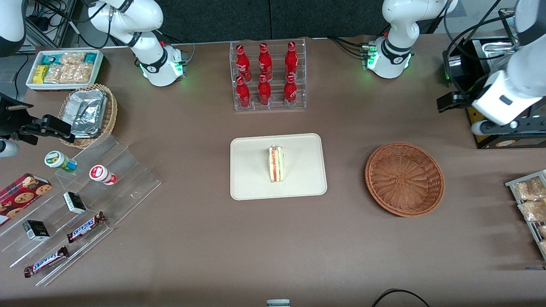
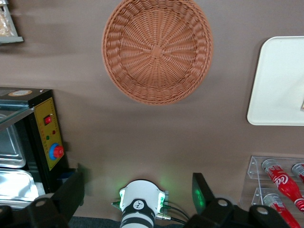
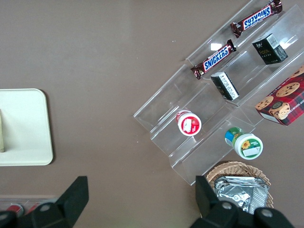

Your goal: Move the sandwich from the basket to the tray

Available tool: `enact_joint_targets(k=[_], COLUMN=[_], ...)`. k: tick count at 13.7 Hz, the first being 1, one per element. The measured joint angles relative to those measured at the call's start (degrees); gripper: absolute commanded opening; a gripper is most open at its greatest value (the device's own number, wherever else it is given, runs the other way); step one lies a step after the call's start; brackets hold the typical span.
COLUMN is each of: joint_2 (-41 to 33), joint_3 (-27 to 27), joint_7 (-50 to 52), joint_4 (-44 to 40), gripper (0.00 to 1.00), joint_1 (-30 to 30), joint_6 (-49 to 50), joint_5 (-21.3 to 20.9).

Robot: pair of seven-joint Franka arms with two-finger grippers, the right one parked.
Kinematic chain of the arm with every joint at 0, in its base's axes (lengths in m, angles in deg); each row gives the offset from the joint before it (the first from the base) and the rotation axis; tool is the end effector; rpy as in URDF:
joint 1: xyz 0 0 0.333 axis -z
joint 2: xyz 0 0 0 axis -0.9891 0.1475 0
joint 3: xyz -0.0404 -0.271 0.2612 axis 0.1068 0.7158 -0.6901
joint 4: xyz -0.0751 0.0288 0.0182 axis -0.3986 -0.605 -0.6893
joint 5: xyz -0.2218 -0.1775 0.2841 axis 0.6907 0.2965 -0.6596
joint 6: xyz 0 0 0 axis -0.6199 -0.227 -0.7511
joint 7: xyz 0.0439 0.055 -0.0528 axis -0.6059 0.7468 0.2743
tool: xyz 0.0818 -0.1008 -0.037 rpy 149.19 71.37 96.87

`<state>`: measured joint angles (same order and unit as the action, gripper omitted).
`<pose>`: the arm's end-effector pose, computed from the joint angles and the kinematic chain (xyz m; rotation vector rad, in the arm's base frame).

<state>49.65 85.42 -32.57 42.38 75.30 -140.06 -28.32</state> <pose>0.5392 -0.0541 0.6506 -3.0430 -0.0647 0.4023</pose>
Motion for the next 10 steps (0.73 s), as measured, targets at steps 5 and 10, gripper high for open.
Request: enact_joint_targets(k=[5, 10], joint_2=[-3.1, -5.5], joint_3=[-9.0, -12.0], joint_7=[-3.4, -5.6], joint_4=[3.1, 4.8], gripper=[1.0, 1.0], joint_1=[6.0, 6.2], joint_6=[0.3, 0.3], joint_5=[0.9, 1.1])
